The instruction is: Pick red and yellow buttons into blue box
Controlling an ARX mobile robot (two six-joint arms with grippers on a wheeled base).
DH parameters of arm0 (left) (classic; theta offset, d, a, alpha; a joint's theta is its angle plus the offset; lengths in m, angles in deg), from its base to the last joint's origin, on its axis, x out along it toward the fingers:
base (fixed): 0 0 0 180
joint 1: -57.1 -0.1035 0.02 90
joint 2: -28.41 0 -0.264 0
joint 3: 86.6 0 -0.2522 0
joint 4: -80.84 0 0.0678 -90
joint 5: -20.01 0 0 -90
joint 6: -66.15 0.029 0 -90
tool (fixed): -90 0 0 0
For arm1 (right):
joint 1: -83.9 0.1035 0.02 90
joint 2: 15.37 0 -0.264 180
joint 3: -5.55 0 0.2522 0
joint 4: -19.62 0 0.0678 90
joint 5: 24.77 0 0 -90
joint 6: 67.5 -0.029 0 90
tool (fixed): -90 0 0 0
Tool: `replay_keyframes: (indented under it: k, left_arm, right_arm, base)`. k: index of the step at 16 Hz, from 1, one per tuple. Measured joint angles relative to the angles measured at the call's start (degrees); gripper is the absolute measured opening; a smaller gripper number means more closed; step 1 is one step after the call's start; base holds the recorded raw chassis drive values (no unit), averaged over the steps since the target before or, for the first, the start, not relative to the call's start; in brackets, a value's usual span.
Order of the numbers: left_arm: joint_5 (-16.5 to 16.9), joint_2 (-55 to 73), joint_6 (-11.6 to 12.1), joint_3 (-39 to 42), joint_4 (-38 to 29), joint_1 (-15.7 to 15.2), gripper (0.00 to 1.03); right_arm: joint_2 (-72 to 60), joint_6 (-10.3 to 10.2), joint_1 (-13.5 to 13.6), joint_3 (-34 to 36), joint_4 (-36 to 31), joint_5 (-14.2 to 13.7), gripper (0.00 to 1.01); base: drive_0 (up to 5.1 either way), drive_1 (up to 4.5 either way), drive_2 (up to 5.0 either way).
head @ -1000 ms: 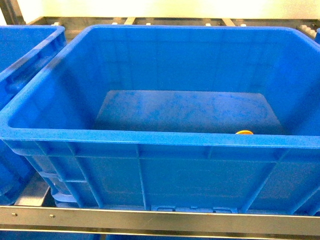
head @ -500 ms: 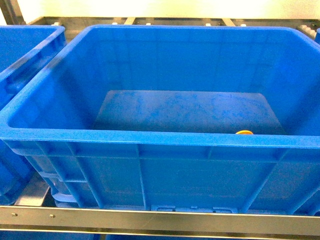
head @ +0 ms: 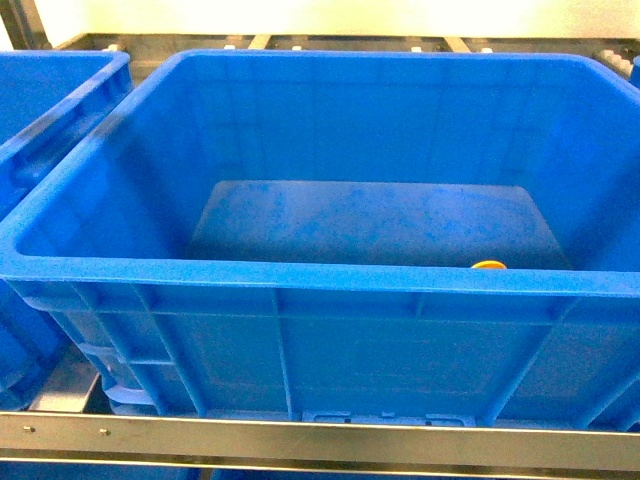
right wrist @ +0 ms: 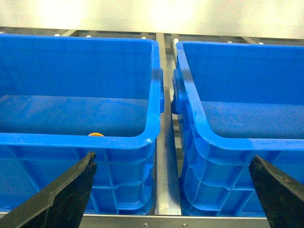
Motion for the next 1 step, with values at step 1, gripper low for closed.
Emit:
replay_keyframes:
  k: [1]
  left_arm:
    - [0.0,0.0,0.0,0.0,0.0,0.0,0.98]
  right_arm:
    - [0.0,0.0,0.0,0.0,0.0,0.0,0.98]
  base:
    - [0.0,0.0,0.0]
